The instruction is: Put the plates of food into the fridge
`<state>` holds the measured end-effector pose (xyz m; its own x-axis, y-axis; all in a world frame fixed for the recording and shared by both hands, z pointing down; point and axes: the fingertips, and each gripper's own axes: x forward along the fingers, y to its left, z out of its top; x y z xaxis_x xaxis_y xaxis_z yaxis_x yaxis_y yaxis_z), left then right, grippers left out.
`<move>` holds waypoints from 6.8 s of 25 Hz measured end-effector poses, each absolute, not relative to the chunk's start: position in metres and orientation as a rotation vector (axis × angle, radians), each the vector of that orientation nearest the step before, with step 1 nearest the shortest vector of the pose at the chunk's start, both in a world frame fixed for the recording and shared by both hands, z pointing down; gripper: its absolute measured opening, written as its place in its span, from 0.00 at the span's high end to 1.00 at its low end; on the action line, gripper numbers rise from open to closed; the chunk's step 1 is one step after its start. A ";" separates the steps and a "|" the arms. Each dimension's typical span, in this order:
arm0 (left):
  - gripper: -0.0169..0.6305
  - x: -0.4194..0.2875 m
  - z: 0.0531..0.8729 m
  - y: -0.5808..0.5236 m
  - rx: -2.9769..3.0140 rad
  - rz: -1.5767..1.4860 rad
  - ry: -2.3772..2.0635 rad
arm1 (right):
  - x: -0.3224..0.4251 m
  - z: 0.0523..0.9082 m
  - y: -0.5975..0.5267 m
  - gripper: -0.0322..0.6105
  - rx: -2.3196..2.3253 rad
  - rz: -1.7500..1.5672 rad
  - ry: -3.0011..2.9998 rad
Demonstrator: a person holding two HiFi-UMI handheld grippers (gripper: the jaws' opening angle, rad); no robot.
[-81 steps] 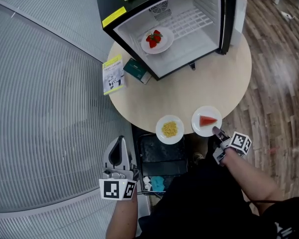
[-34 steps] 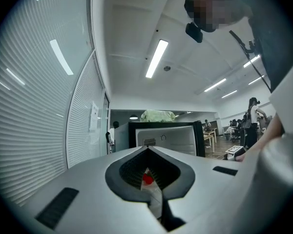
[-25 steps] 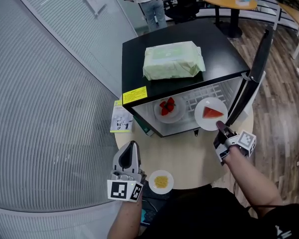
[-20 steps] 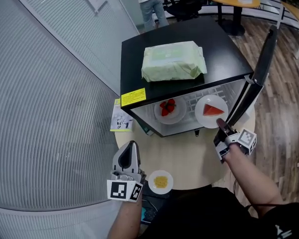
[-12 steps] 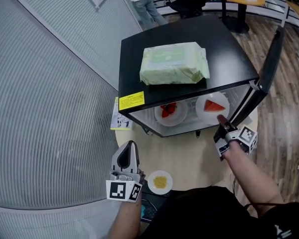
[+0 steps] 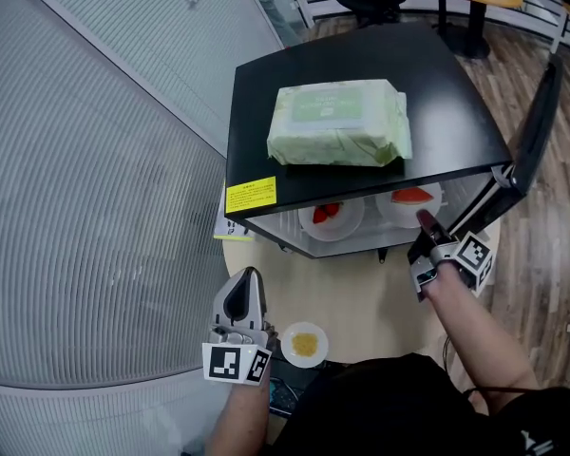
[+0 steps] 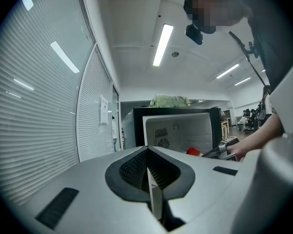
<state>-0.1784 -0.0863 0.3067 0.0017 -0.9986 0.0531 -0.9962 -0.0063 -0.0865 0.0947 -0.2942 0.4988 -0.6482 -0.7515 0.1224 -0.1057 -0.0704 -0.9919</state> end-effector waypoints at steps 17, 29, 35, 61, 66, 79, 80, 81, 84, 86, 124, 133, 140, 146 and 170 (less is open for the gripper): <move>0.97 -0.182 0.298 -0.042 -2.114 -0.107 2.241 | 0.086 0.494 -0.290 0.83 -0.953 -1.563 2.000; 0.97 -0.224 0.300 0.040 -2.137 -0.104 2.225 | 0.064 0.502 -0.200 0.76 -0.947 -1.521 2.024; 0.97 -0.252 0.306 0.082 -2.153 -0.057 2.233 | 0.047 0.514 -0.135 0.76 -0.956 -1.544 1.995; 0.97 -0.310 0.376 0.163 -2.348 -0.211 2.109 | -0.062 0.692 0.147 0.76 -1.062 -2.017 2.083; 0.97 -0.326 0.394 0.177 -2.345 -0.266 2.148 | -0.092 0.722 0.163 0.76 -1.018 -2.102 2.042; 0.97 -0.340 0.384 0.178 -2.346 -0.282 2.136 | -0.133 0.740 0.155 0.91 -0.867 -2.206 2.002; 0.97 -0.339 0.383 0.178 -2.351 -0.279 2.128 | -0.133 0.738 0.153 0.91 -0.859 -2.203 2.010; 0.97 -0.339 0.382 0.177 -2.353 -0.276 2.123 | -0.134 0.736 0.152 0.91 -0.850 -2.201 2.015; 0.97 -0.337 0.376 0.171 -2.356 -0.267 2.111 | -0.133 0.727 0.149 0.92 -0.818 -2.194 2.021; 0.97 -0.335 0.372 0.166 -2.357 -0.261 2.103 | -0.132 0.718 0.146 0.92 -0.790 -2.183 2.016; 0.97 -0.243 0.325 0.073 -2.233 -0.050 2.139 | -0.040 0.568 -0.016 0.92 -0.565 -1.908 2.115; 0.97 -0.217 0.333 0.037 -2.247 -0.048 2.142 | -0.020 0.570 -0.053 0.92 -0.581 -1.939 2.103; 0.97 -0.195 0.336 0.015 -2.257 -0.054 2.124 | -0.011 0.573 -0.084 0.92 -0.571 -1.969 2.087; 0.97 -0.187 0.342 -0.004 -2.234 -0.085 2.176 | -0.009 0.579 -0.104 0.92 -0.548 -2.008 2.079; 0.97 -0.185 0.384 -0.061 -2.231 -0.187 2.275 | -0.031 0.614 -0.181 0.92 -0.563 -2.102 2.015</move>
